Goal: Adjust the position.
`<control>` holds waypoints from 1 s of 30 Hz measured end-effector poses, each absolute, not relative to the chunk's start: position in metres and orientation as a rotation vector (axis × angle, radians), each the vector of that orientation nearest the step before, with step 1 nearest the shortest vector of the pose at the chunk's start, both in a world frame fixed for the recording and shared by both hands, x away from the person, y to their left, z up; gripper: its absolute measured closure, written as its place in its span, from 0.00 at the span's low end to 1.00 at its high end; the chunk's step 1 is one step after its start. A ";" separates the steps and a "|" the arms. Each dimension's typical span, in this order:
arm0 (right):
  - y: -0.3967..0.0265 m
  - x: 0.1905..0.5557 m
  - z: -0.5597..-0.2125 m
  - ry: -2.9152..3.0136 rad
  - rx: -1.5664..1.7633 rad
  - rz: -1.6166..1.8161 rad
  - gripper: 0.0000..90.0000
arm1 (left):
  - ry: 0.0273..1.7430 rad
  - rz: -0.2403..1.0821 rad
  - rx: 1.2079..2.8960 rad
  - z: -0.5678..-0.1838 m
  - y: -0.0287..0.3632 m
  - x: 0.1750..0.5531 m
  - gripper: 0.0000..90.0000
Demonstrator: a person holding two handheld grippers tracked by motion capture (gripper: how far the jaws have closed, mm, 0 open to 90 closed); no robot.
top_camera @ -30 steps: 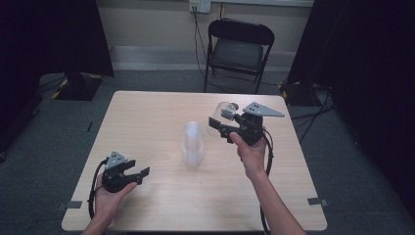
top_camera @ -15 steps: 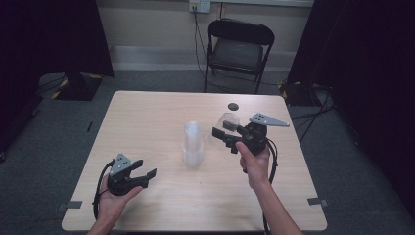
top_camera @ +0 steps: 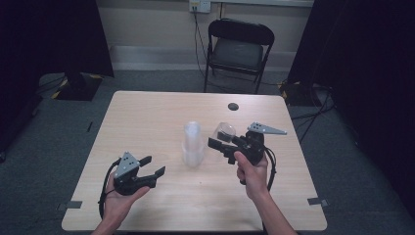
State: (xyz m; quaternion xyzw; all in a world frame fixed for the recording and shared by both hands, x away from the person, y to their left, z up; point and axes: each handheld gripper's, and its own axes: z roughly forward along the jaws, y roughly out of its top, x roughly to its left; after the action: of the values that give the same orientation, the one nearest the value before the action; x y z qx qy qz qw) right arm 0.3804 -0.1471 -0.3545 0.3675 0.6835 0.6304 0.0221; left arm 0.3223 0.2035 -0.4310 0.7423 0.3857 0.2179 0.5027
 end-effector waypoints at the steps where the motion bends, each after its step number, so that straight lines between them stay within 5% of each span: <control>1: -0.146 0.379 -0.355 2.123 1.142 1.952 0.46 | 0.926 0.521 1.788 -0.429 0.202 0.322 0.41; 18: -0.121 0.363 -0.359 2.181 1.108 2.116 0.47 | 0.768 0.390 1.760 -0.408 0.163 0.330 0.31; 30: -0.116 0.362 -0.360 2.186 1.154 2.201 0.47 | 0.577 0.531 1.642 -0.397 0.142 0.324 0.57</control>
State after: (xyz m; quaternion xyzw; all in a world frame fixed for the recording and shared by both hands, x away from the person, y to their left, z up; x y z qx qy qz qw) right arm 0.3619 -0.1160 -0.3599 0.3474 0.6582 0.6626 -0.0838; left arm 0.3243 0.1421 -0.3974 0.7123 0.2504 0.2305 0.6139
